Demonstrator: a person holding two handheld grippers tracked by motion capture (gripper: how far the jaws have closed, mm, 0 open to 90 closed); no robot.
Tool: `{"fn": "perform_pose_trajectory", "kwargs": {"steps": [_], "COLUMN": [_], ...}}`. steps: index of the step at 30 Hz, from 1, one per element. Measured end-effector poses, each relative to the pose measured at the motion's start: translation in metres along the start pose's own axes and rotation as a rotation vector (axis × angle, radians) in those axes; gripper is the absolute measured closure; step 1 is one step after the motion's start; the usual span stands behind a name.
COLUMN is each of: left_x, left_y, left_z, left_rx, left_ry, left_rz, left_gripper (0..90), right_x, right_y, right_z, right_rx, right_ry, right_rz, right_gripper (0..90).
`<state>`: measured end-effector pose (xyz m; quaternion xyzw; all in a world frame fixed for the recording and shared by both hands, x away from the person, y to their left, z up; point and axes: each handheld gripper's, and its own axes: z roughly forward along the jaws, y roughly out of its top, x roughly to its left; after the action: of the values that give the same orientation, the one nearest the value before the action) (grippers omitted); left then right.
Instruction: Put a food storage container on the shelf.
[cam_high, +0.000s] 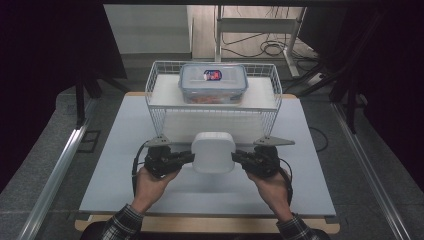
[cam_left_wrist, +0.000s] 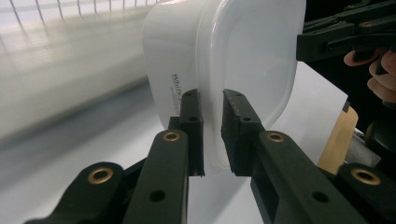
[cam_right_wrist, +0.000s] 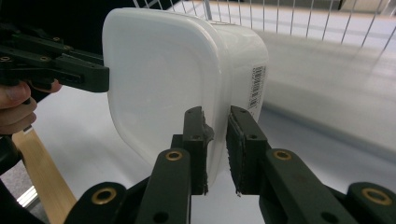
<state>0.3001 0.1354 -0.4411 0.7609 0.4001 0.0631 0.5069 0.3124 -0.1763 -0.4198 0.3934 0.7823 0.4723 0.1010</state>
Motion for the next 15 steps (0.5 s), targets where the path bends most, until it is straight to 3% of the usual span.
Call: {"fn": "perform_pose_trajectory", "kwargs": {"steps": [15], "left_x": [0.001], "left_y": [0.047], "left_z": [-0.02], "left_rx": [-0.038], "left_ry": [0.036], "left_rz": [0.042], "left_gripper": [79.6], "right_x": [0.002], "right_y": [0.047], "right_z": [-0.006], "right_rx": [-0.054], "right_ry": [0.005], "right_rz": [-0.033], "right_gripper": [77.7]}}
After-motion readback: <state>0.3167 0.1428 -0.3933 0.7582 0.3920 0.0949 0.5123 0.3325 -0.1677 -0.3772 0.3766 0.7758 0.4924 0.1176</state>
